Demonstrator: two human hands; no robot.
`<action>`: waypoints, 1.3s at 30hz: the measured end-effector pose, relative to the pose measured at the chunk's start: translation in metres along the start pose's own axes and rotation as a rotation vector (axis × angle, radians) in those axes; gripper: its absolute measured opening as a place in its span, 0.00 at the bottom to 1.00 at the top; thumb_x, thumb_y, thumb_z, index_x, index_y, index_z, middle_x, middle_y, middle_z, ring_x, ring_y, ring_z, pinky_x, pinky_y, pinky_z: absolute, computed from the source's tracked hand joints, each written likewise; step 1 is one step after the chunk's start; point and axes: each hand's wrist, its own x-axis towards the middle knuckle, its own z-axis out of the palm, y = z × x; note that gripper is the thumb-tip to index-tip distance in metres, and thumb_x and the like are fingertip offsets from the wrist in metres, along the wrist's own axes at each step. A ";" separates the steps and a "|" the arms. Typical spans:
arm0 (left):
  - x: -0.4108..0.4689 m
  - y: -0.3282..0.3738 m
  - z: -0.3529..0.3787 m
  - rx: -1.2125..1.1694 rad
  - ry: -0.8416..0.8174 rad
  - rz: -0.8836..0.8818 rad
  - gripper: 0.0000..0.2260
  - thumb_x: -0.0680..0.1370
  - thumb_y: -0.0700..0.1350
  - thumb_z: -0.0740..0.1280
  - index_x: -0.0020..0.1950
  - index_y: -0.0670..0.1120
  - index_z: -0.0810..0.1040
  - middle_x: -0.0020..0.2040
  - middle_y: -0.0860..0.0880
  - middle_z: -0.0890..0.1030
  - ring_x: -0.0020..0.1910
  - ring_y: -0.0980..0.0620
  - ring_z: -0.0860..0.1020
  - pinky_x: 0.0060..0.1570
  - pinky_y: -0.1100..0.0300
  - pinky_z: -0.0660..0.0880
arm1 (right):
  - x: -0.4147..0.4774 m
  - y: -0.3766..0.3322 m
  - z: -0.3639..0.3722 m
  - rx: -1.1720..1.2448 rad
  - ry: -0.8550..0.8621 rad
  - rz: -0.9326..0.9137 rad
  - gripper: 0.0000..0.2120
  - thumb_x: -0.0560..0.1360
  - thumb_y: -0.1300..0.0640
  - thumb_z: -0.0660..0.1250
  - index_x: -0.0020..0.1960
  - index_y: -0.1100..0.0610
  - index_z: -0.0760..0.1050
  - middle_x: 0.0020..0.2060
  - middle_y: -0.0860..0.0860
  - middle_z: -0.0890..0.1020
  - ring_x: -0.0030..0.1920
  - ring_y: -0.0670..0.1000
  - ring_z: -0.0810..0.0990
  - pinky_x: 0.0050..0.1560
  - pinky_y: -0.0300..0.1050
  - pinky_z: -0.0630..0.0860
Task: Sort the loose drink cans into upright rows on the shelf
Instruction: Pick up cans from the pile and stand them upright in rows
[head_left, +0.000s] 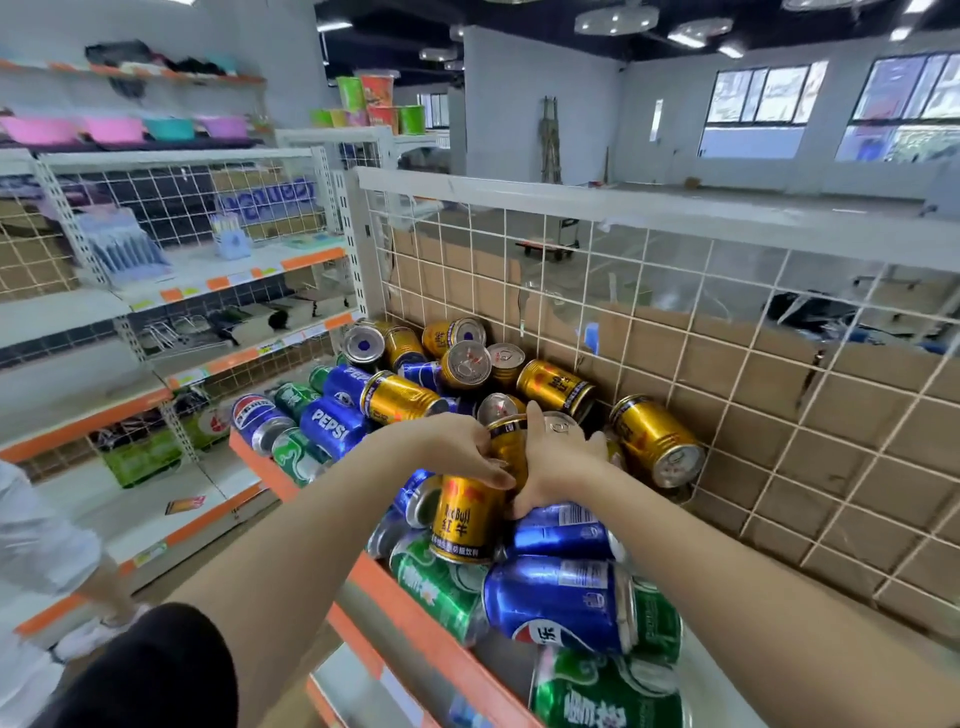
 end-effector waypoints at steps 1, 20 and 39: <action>-0.002 0.000 0.002 -0.012 0.003 0.008 0.25 0.73 0.61 0.67 0.60 0.44 0.75 0.55 0.46 0.78 0.54 0.48 0.76 0.51 0.57 0.72 | -0.001 -0.001 0.001 0.032 0.000 0.006 0.61 0.65 0.43 0.75 0.74 0.54 0.29 0.73 0.62 0.61 0.73 0.65 0.55 0.72 0.64 0.48; -0.035 -0.015 0.019 0.022 0.466 0.006 0.28 0.64 0.68 0.69 0.55 0.51 0.75 0.51 0.54 0.79 0.47 0.54 0.75 0.39 0.59 0.71 | -0.018 0.006 -0.024 0.569 0.447 0.063 0.32 0.68 0.43 0.71 0.63 0.60 0.65 0.57 0.57 0.76 0.56 0.58 0.76 0.54 0.51 0.74; -0.076 0.036 0.005 -0.240 0.822 0.246 0.31 0.61 0.70 0.68 0.57 0.54 0.79 0.51 0.55 0.82 0.51 0.53 0.78 0.45 0.60 0.71 | -0.149 0.039 -0.018 0.812 0.811 0.046 0.27 0.61 0.43 0.75 0.58 0.44 0.74 0.46 0.34 0.78 0.47 0.32 0.76 0.42 0.23 0.69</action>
